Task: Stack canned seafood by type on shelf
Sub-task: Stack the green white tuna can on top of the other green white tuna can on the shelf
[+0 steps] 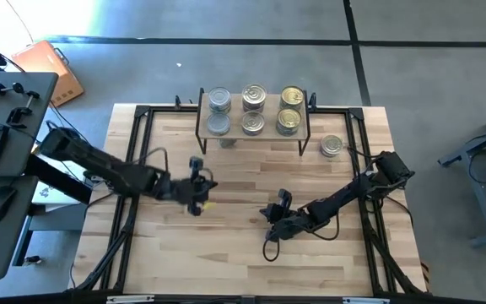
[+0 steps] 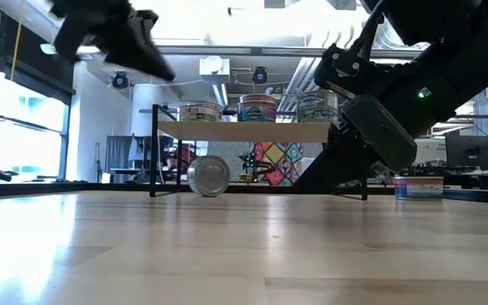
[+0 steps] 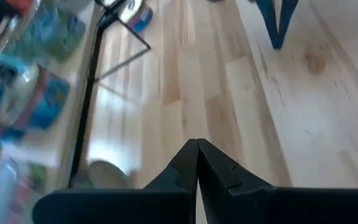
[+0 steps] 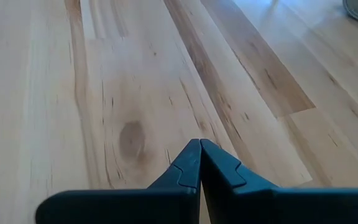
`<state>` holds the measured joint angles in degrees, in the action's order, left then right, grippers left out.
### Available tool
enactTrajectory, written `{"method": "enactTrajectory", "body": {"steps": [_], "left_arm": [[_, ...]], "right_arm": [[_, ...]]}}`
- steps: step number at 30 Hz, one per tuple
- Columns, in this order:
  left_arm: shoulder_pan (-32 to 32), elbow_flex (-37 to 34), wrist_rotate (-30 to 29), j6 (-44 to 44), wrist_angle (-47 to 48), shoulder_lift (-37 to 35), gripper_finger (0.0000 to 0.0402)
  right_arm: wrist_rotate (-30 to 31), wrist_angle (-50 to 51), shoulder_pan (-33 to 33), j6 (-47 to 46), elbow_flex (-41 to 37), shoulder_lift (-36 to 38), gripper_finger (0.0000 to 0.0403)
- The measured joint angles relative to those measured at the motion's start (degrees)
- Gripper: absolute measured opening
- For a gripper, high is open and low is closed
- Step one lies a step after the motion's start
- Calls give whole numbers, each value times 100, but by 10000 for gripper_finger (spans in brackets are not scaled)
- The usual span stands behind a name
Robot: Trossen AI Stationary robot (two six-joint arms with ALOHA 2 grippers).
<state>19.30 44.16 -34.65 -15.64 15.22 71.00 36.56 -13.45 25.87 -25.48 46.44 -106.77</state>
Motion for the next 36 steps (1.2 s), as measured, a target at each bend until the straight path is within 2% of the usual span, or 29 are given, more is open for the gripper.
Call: {"method": "enactTrajectory", "body": {"steps": [5, 8, 10, 14, 17, 21, 24, 32, 36], "left_arm": [[671, -1199, -887, 1090, -1762, 169, 0], [1004, -1828, -1307, 1404, -3238, 615, 0], [1196, -2046, -1762, 1507, -3832, 1021, 0], [1414, -2007, -2977, 1912, -4219, 1962, 0], [1367, -1878, -3337, 2362, -4221, 2531, 0], [1099, -1820, -3075, 3145, -4255, 2916, 9], [977, -1858, -2847, 3479, -4210, 2940, 40], [1025, -2247, -2829, 3700, -4196, 2676, 159], [1351, -2162, -2827, 3178, -4252, 2486, 189]], "right_arm": [[47, -67, -45, 1, 0, -8, 19], [28, -101, -128, 3, 0, -8, 57], [28, -120, -182, 10, 0, -8, 90], [-53, -271, -259, -1, 2, -8, 156], [-119, -459, -264, 38, 1, -15, 192], [-121, -597, -264, 47, 2, -15, 216], [-123, -658, -264, 45, 2, -15, 220], [-98, -818, -309, 233, 1, -26, 220], [-57, -906, -436, 588, 76, -94, 220]]}}
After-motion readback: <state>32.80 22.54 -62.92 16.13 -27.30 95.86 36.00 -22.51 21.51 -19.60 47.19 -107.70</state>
